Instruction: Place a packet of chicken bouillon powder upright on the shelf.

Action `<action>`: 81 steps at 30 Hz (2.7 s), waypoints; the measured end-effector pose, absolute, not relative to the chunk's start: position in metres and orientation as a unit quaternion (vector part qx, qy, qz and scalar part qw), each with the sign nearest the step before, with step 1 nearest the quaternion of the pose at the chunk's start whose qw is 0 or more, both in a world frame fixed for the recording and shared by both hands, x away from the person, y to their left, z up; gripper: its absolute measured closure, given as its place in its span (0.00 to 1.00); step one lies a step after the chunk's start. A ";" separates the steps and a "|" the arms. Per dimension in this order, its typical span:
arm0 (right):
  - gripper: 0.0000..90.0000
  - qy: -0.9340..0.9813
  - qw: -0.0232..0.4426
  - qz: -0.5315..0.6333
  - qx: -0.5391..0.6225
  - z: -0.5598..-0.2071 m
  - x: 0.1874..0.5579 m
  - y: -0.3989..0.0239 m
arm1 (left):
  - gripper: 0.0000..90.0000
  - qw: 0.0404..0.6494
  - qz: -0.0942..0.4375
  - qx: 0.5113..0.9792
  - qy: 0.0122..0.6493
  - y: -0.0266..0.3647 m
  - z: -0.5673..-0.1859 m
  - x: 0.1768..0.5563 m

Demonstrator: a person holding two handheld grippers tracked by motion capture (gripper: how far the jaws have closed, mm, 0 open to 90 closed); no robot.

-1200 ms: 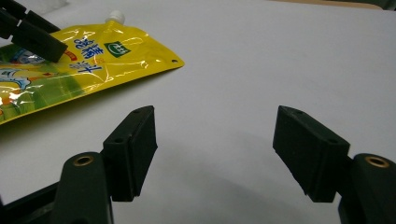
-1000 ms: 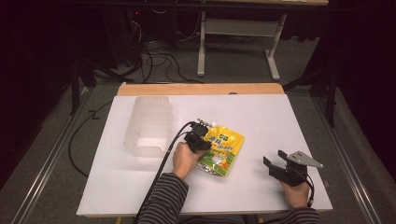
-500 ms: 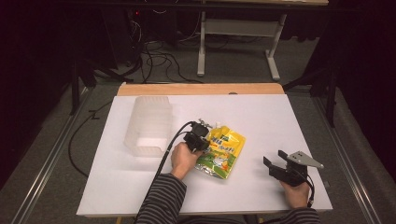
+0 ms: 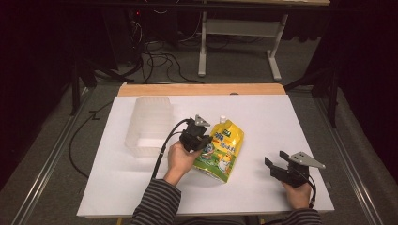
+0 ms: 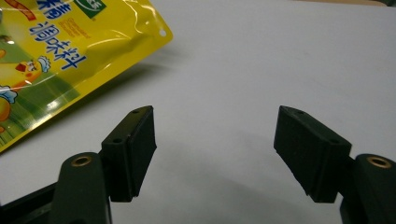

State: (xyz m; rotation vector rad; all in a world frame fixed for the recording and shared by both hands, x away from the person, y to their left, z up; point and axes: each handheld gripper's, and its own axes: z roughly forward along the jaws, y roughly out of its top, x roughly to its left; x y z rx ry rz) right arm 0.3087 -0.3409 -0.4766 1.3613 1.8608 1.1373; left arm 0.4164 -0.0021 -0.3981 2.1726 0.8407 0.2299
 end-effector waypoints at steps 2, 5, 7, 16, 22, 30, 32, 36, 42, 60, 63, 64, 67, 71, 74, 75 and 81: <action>0.33 0.694 0.278 0.423 0.512 -0.477 0.309 -0.341 | 0.99 0.405 0.091 0.850 0.323 0.002 -0.390 0.409; 0.33 0.694 0.279 0.424 0.511 -0.477 0.309 -0.341 | 0.99 0.418 0.096 0.845 0.318 0.006 -0.382 0.405; 0.33 0.694 0.282 0.423 0.509 -0.477 0.309 -0.341 | 0.99 0.429 0.099 0.842 0.313 0.011 -0.373 0.401; 0.33 0.694 0.279 0.421 0.513 -0.477 0.309 -0.340 | 0.99 0.457 0.125 0.829 0.297 0.030 -0.346 0.385; 0.33 0.694 0.281 0.422 0.511 -0.477 0.309 -0.341 | 0.99 0.478 0.123 0.817 0.298 0.042 -0.335 0.381; 0.33 0.692 0.282 0.423 0.512 -0.477 0.309 -0.341 | 0.99 0.501 0.120 0.802 0.302 0.063 -0.321 0.375; 0.33 0.694 0.282 0.424 0.509 -0.477 0.309 -0.341 | 0.99 0.502 0.130 0.799 0.306 0.072 -0.316 0.372; 0.33 0.694 0.279 0.422 0.512 -0.477 0.309 -0.340 | 0.99 0.503 0.140 0.794 0.310 0.082 -0.312 0.370; 0.33 0.694 0.281 0.422 0.512 -0.477 0.309 -0.341 | 0.99 0.511 0.154 0.783 0.320 0.103 -0.303 0.367; 0.33 0.695 0.283 0.418 0.512 -0.477 0.309 -0.340 | 0.99 0.511 0.209 0.756 0.353 0.152 -0.286 0.372; 0.33 0.695 0.281 0.418 0.513 -0.477 0.309 -0.340 | 0.99 0.503 0.226 0.752 0.361 0.156 -0.285 0.377; 0.33 0.695 0.282 0.418 0.512 -0.477 0.309 -0.340 | 0.99 0.501 0.232 0.751 0.363 0.156 -0.286 0.379; 0.33 0.695 0.280 0.417 0.515 -0.477 0.309 -0.339 | 0.99 0.488 0.241 0.755 0.364 0.154 -0.292 0.386; 0.33 0.693 0.283 0.421 0.513 -0.477 0.309 -0.340 | 0.99 0.491 0.234 0.751 0.375 0.155 -0.295 0.398; 0.33 0.693 0.280 0.419 0.515 -0.477 0.309 -0.340 | 0.99 0.488 0.236 0.750 0.379 0.155 -0.297 0.403; 0.33 0.694 0.282 0.419 0.513 -0.477 0.309 -0.340 | 0.99 0.482 0.241 0.752 0.380 0.154 -0.301 0.407; 0.33 0.693 0.283 0.421 0.513 -0.477 0.309 -0.340 | 0.99 0.466 0.237 0.762 0.382 0.151 -0.315 0.419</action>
